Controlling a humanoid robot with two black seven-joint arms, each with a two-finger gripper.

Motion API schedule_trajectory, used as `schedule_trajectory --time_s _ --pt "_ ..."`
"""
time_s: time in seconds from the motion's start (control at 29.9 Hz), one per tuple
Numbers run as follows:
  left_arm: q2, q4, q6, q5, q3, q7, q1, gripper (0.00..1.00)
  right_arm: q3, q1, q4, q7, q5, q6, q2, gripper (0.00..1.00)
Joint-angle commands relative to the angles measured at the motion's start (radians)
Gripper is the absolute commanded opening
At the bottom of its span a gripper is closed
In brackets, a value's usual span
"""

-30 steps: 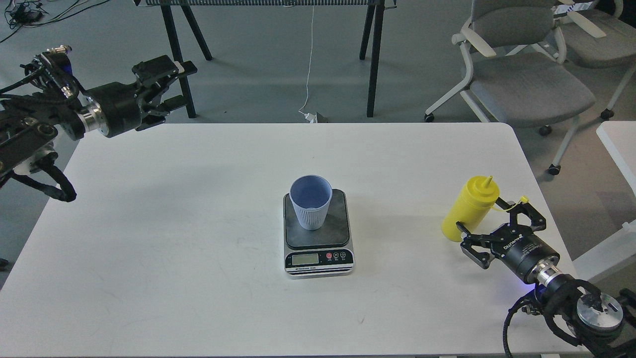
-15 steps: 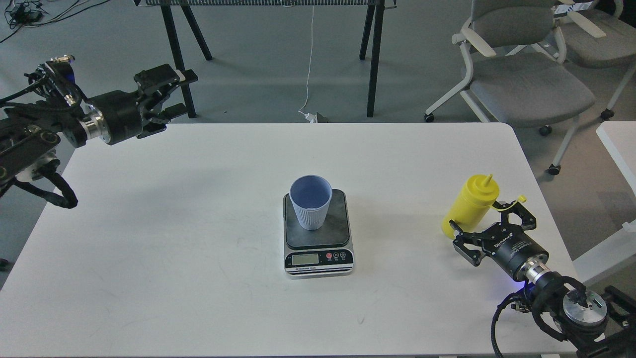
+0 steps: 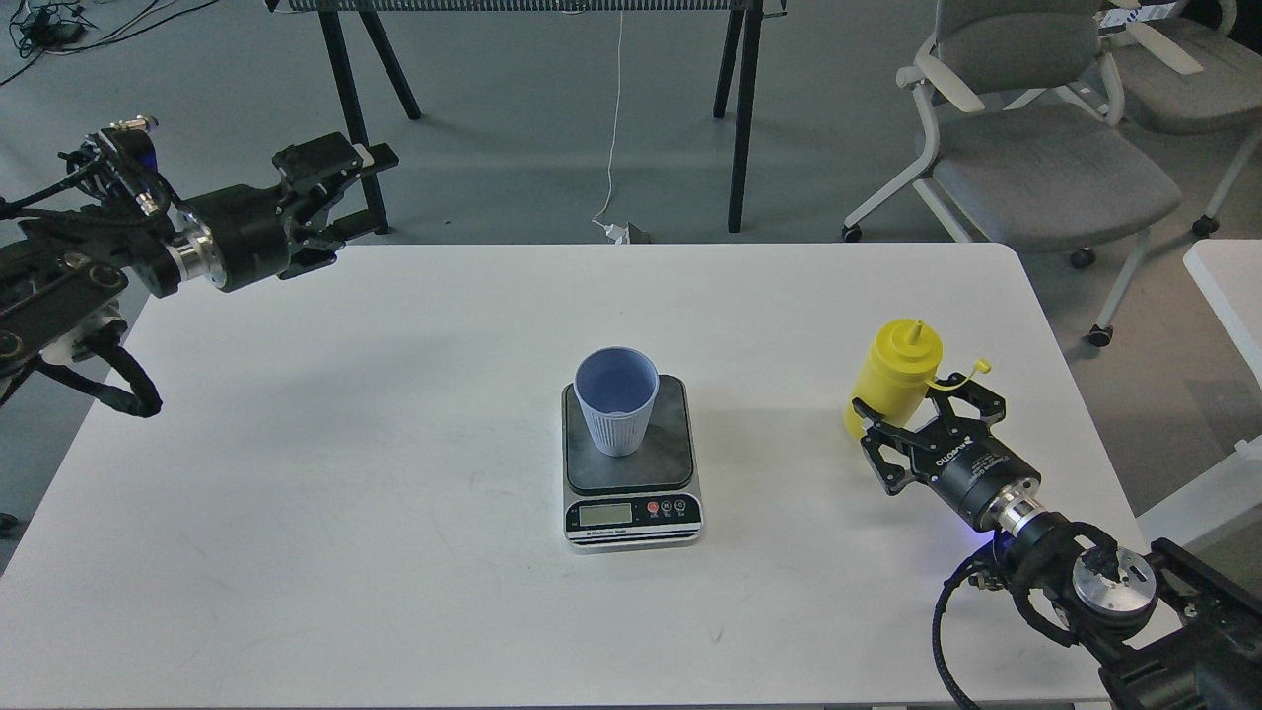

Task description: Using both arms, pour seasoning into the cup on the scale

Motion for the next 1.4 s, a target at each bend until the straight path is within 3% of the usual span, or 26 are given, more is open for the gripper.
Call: schedule_trajectory --time_s 0.0,0.13,0.3,0.5,0.74,1.07,1.37 --pt "-0.002 0.0 0.0 -0.005 -0.001 0.0 -0.001 1.0 0.023 0.096 0.054 -0.004 -0.004 0.0 -0.069 0.06" --pt "-0.003 0.0 0.0 -0.008 -0.003 0.0 -0.001 1.0 -0.006 0.286 0.054 -0.015 -0.105 0.0 -0.164 0.06" --pt "-0.019 -0.002 0.0 -0.008 -0.003 0.0 0.0 1.0 -0.026 0.525 0.052 -0.017 -0.49 0.0 -0.22 0.06" --pt "-0.023 -0.002 0.0 -0.008 -0.003 0.0 0.0 1.0 -0.123 0.745 0.064 -0.015 -0.987 0.0 -0.191 0.05" --pt "-0.023 -0.002 0.0 -0.008 -0.014 0.0 0.0 1.0 -0.247 0.851 0.058 -0.014 -1.336 0.0 -0.068 0.06" --pt "-0.023 0.0 0.0 -0.005 -0.02 0.0 -0.001 1.0 -0.468 0.903 0.031 -0.008 -1.534 0.0 0.056 0.06" --pt "-0.04 0.0 0.0 -0.005 -0.021 0.0 -0.001 1.0 -0.49 0.906 -0.032 -0.005 -1.627 0.0 0.13 0.06"
